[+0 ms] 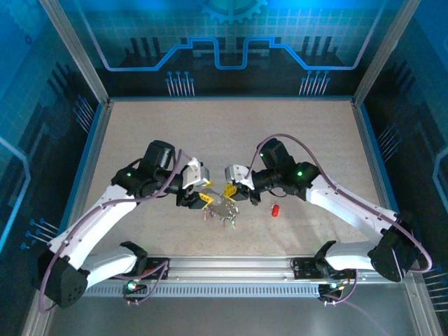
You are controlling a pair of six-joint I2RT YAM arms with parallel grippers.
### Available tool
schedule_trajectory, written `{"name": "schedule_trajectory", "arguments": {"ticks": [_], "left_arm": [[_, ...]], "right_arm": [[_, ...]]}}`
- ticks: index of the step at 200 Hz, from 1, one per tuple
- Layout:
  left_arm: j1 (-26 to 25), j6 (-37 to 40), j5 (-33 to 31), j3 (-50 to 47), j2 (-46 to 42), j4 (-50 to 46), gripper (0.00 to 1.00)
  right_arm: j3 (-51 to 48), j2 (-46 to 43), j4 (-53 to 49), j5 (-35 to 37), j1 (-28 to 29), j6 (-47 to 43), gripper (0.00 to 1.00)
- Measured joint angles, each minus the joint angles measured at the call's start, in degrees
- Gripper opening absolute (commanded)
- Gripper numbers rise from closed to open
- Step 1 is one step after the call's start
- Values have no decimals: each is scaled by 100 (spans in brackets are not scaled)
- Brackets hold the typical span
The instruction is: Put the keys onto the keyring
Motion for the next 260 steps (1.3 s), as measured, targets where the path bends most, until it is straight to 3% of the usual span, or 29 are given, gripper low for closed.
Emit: {"name": "schedule_trajectory", "arguments": {"ticks": [49,81,98,196,260], "left_arm": [[4,791,-201,-297,-164,13,47],[9,1152,-267,-317,-66,46,20],[9,1281,-240,-317,-66,-39,0],[-35,2188,-138,-164,-243,-769,0],[-444,2830,-527,466,144,-1674,0]], "right_arm": [[-127,-179,136,-295,20,-205,0],[-127,-197,79,-304,144,-466,0],[-122,-197,0,-236,205,-616,0],[396,-76,-769,151,341,-1019,0],[920,68,-1871,739,754,-1967,0]]}}
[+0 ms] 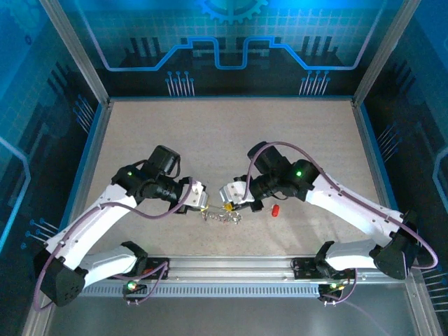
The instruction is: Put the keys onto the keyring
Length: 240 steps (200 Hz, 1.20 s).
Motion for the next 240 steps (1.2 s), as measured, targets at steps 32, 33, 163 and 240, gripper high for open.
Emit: {"name": "schedule_trajectory", "arguments": {"ticks": [32,33,163,240], "left_arm": [[-114,166,-81,11,76,-81,0],[-120,168,-83,11,76,-81,0],[-470,372,-208,-295,212,616,16],[-468,-343,-363,-671,221,2577,53]], "right_arm": [[0,55,-149,-20,59,-411,0],[0,55,-149,-24,59,-424,0],[-501,190,424,-1353,-140,-494,0],[-1696,-63,2583,-1303,-535,1246,0]]}}
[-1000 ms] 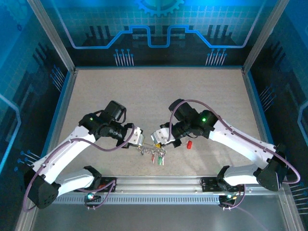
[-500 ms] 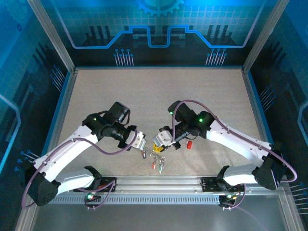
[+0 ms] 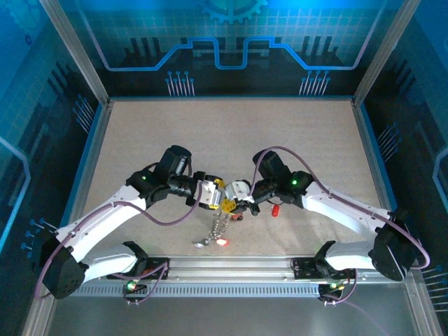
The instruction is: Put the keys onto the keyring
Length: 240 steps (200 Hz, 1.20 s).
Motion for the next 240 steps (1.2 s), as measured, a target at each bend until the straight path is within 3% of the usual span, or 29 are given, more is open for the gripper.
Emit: {"name": "schedule_trajectory", "arguments": {"ticks": [79,126,176,240], "left_arm": [[380,-1102,-76,-984,-1458,575,51],[667,-1921,55,-964,-1305,793,39],[793,-2675,555,-905,-1040,1196,39],[710,-3018,1027,-905,-717,1832,39]], "right_arm": [[-942,-332,1864,455,-343,1364,0],[-1425,-564,2931,883,-358,1899,0],[-1753,-807,3718,1169,-358,2297,0],[-1919,-820,4428,1231,-358,2739,0]]}}
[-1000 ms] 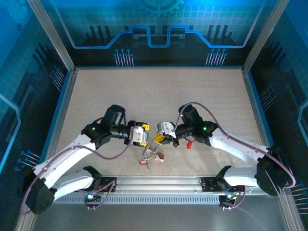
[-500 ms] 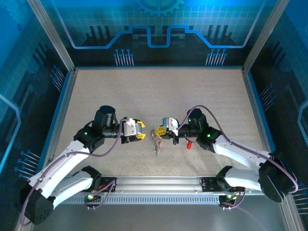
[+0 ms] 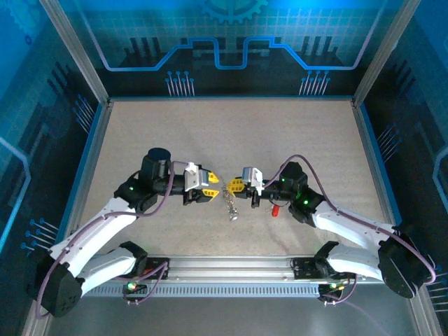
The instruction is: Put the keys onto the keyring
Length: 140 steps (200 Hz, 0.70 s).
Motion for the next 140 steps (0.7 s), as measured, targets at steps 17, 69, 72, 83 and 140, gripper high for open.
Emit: {"name": "schedule_trajectory", "arguments": {"ticks": [17,69,72,83,140], "left_arm": [[-33,-7,22,0,81,70,36],[-118,-46,37,127,269,160,32],[-118,-46,37,129,273,166,31],[-118,-48,39,153,289,175,30],[-144,-107,205,426,487,79,25]], "right_arm": [[0,7,111,0,0,68,0],[0,26,260,0,7,107,0],[0,26,260,0,9,107,0],[0,26,260,0,17,105,0],[0,37,260,9,55,74,0]]}}
